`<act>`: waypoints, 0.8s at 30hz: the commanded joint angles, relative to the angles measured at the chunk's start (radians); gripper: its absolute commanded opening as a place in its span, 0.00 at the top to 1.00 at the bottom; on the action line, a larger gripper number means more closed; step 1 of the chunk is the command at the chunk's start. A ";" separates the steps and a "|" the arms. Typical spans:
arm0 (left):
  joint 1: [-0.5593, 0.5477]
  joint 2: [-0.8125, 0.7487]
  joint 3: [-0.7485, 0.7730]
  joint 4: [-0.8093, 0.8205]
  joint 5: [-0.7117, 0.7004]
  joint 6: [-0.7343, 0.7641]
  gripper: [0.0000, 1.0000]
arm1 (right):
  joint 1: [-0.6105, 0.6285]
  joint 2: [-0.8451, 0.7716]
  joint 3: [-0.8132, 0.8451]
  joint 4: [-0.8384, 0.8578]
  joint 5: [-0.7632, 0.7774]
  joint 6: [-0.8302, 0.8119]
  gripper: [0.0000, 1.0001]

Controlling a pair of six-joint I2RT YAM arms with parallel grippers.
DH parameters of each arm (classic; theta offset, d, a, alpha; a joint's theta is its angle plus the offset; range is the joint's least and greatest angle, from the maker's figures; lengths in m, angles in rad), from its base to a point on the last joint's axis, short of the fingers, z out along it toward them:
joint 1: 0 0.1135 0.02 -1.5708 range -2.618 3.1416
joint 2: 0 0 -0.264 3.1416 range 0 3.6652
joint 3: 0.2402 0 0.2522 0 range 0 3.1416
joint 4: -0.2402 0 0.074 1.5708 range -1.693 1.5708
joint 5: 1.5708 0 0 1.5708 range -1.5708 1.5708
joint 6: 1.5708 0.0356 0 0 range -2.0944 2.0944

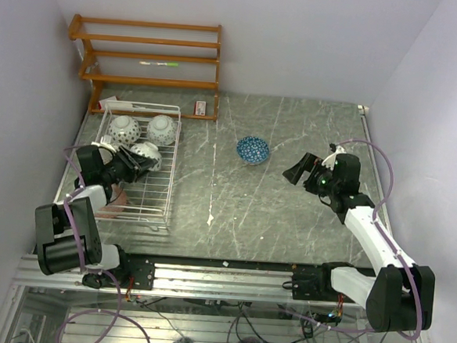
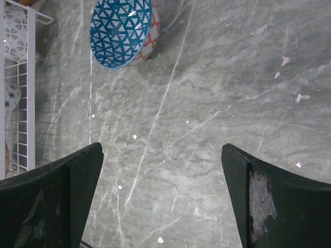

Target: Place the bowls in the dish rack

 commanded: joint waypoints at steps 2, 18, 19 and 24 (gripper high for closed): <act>0.034 0.041 -0.032 -0.347 -0.211 0.111 0.53 | -0.003 -0.009 -0.032 0.050 -0.014 0.018 0.01; 0.045 -0.112 0.065 -0.561 -0.259 0.195 0.32 | -0.003 0.029 -0.040 0.089 -0.026 0.020 0.01; 0.045 -0.133 0.082 -0.582 -0.263 0.203 0.32 | -0.004 0.030 -0.041 0.093 -0.029 0.021 0.01; 0.045 -0.241 0.203 -0.708 -0.308 0.252 0.28 | -0.003 0.031 -0.029 0.085 -0.029 0.015 0.01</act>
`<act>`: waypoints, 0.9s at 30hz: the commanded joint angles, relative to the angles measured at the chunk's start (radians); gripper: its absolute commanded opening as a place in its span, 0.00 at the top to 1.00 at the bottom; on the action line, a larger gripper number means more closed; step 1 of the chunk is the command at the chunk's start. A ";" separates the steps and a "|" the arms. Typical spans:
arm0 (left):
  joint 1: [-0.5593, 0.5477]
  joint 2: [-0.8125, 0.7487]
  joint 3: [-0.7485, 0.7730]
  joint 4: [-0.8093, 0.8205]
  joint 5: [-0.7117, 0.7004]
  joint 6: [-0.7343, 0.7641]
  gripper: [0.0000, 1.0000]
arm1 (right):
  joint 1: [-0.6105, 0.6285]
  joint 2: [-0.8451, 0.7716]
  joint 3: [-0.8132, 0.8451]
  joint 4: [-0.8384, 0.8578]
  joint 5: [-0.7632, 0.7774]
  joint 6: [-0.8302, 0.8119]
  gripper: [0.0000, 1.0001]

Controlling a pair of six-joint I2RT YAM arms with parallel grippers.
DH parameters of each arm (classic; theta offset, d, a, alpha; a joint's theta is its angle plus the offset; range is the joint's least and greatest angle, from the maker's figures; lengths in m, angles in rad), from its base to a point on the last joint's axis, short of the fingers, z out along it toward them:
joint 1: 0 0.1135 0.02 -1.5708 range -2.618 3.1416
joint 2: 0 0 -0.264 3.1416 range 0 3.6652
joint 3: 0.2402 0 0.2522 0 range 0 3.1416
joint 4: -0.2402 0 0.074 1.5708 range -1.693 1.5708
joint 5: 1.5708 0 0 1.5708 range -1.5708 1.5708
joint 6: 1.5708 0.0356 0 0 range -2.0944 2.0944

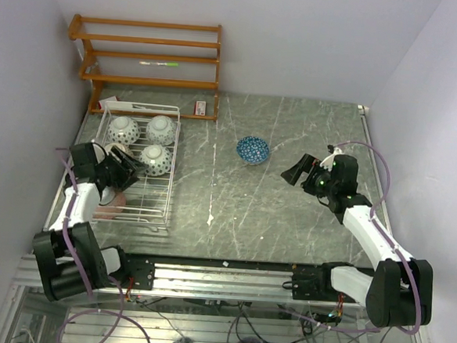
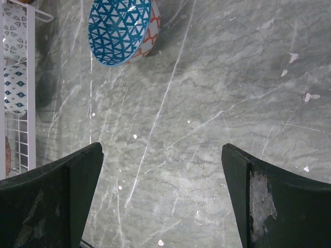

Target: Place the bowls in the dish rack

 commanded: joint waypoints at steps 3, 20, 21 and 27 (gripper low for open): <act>0.009 -0.163 0.176 -0.215 -0.108 0.089 0.05 | -0.003 -0.013 0.013 0.004 0.001 -0.008 0.01; -0.698 -0.051 0.581 -0.213 -0.667 0.213 0.02 | -0.003 -0.047 0.173 -0.058 0.014 0.044 0.02; -0.746 -0.013 0.593 -0.194 -0.710 0.229 0.03 | -0.002 -0.046 0.182 -0.062 0.020 0.044 0.02; -0.957 0.273 0.718 -0.070 -0.847 0.395 0.03 | -0.004 -0.065 0.237 -0.106 0.095 0.047 0.02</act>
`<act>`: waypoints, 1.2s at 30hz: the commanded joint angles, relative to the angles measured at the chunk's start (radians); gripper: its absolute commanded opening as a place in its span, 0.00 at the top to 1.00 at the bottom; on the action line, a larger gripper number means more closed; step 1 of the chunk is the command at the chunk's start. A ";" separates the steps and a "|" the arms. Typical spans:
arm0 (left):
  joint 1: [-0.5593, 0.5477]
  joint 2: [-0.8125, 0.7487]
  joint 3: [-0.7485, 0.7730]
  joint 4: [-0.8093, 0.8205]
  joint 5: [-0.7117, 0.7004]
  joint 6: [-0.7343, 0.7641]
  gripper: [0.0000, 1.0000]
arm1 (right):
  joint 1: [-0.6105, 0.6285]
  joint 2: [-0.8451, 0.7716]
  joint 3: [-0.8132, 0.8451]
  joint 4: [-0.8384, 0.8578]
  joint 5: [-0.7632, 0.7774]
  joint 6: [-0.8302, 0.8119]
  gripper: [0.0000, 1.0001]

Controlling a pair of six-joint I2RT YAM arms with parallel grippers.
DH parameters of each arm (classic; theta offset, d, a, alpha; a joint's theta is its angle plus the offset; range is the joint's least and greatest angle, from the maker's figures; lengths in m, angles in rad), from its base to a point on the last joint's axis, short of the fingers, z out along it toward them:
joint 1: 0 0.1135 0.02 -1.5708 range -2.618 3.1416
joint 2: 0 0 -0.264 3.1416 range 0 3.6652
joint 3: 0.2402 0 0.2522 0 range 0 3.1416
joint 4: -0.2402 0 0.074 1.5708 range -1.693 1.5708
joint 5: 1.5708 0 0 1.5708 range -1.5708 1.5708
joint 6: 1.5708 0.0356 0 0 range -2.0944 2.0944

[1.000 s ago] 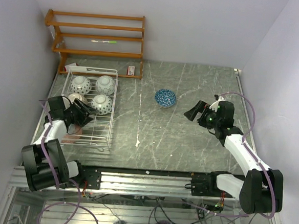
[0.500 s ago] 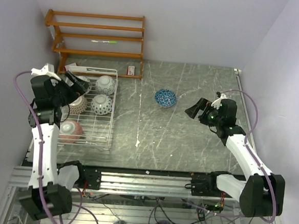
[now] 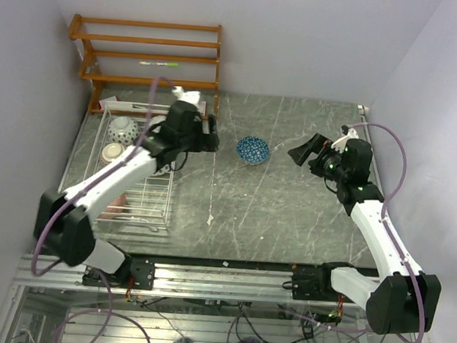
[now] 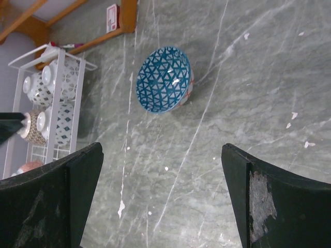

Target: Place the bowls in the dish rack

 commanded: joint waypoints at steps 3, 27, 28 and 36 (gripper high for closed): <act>-0.176 0.260 0.183 0.193 -0.180 0.254 0.04 | -0.004 -0.015 0.068 -0.043 0.096 0.014 0.01; -0.305 0.856 0.583 0.217 0.109 0.649 0.21 | -0.085 0.047 0.095 -0.054 0.168 -0.019 0.02; -0.305 0.868 0.586 0.210 0.110 0.648 0.27 | -0.086 0.052 0.092 -0.049 0.163 -0.017 0.02; -0.306 0.897 0.549 0.218 0.091 0.633 0.41 | -0.093 0.070 0.074 -0.027 0.145 -0.014 0.02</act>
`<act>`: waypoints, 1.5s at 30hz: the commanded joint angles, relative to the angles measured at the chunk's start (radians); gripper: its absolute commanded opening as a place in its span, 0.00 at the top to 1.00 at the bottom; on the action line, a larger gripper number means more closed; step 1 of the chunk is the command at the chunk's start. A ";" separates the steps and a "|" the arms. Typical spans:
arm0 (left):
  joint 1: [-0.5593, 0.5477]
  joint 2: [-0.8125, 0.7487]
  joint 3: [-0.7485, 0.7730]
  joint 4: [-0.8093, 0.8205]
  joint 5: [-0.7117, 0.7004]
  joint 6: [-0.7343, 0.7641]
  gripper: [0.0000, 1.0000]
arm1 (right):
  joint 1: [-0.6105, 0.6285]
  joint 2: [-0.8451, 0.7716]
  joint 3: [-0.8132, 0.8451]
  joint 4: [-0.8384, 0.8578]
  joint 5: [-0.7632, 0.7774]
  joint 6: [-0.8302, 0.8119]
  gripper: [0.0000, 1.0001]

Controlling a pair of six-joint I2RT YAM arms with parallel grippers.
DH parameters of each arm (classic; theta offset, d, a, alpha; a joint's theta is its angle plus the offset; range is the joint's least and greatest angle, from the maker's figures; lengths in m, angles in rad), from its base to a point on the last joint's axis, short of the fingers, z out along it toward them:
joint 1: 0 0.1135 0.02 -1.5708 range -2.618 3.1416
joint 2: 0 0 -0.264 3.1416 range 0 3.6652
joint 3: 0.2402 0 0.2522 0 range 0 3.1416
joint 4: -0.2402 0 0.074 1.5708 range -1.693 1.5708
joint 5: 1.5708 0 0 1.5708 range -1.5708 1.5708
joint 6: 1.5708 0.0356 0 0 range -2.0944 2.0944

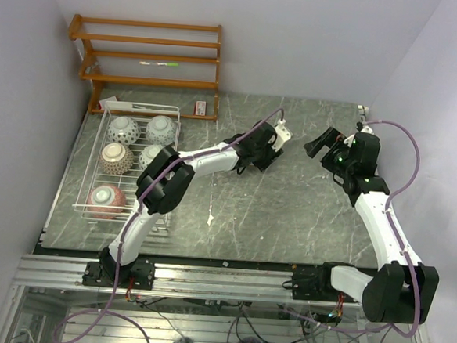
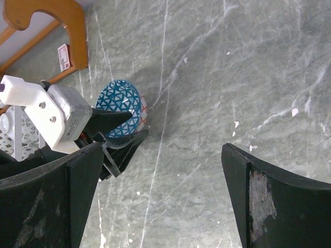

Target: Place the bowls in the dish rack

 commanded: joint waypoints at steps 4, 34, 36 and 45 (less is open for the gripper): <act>-0.005 0.024 -0.025 0.017 -0.001 -0.001 0.41 | -0.010 0.006 -0.025 0.052 -0.022 -0.004 0.02; 0.036 -0.586 -0.483 0.055 -0.020 -0.412 0.93 | -0.014 -0.046 -0.085 0.048 -0.064 -0.003 0.04; 0.073 -0.681 -0.545 0.083 0.025 -0.474 0.93 | -0.013 -0.053 -0.090 0.043 -0.074 -0.005 0.04; 0.380 -1.060 -0.792 0.178 0.245 -0.747 0.93 | -0.011 -0.070 -0.117 0.043 -0.139 -0.002 0.06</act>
